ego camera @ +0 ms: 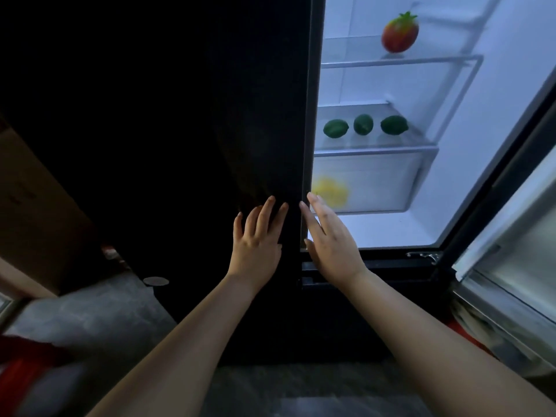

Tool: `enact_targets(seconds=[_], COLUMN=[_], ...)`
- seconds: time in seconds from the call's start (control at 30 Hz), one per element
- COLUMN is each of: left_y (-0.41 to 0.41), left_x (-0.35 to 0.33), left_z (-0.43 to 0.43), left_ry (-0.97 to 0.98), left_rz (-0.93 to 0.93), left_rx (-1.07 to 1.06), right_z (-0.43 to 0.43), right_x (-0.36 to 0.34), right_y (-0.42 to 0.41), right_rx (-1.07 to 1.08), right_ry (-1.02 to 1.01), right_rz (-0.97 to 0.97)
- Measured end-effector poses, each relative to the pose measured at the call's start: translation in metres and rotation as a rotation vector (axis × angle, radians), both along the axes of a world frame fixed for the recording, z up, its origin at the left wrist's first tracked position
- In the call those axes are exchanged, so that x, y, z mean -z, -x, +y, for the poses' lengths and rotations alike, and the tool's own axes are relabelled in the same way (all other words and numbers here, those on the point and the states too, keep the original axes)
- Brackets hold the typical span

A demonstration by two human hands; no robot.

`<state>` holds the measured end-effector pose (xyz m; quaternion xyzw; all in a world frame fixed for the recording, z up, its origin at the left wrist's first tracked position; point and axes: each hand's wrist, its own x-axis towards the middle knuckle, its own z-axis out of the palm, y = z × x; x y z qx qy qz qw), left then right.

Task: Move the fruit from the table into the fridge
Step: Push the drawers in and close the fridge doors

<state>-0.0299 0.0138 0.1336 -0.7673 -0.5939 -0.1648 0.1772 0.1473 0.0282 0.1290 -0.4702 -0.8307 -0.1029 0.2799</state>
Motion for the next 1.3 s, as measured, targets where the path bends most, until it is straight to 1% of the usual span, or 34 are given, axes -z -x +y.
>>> enact_targets(seconds=[0.13,0.23,0.37,0.53,0.8,0.93,1.13,1.3], left_y=[-0.021,-0.052,-0.12,-0.213,-0.333,-0.376,-0.414,-0.421], left_x=[-0.01,-0.014,-0.015,-0.01,0.006,0.019,0.035,0.049], left_z=[-0.014,-0.023,-0.037,-0.065,-0.114,-0.142,-0.171,-0.18], left_ry=[-0.018,-0.011,0.065,0.149,0.246,0.326,0.444,0.467], left_rz=[-0.108,-0.122,-0.123,-0.139,-0.027,0.095,0.195,0.233], left_rx=[0.07,0.167,0.293,0.457,0.64,0.711,0.717,0.683], right_z=[-0.028,-0.054,-0.098,-0.155,-0.232,-0.27,-0.302,-0.312], right_x=[0.001,0.004,0.008,0.014,0.028,0.042,0.061,0.069], right_y=[-0.041,-0.086,-0.158,-0.237,-0.339,-0.374,-0.395,-0.402], right_rx=[0.093,0.188,0.355,0.511,0.666,0.703,0.735,0.699], right_ry=[0.064,0.091,0.112,0.153,0.232,0.251,0.359,0.395], right_rz=[0.023,0.024,-0.004,0.01,-0.006,-0.01,0.038,0.044])
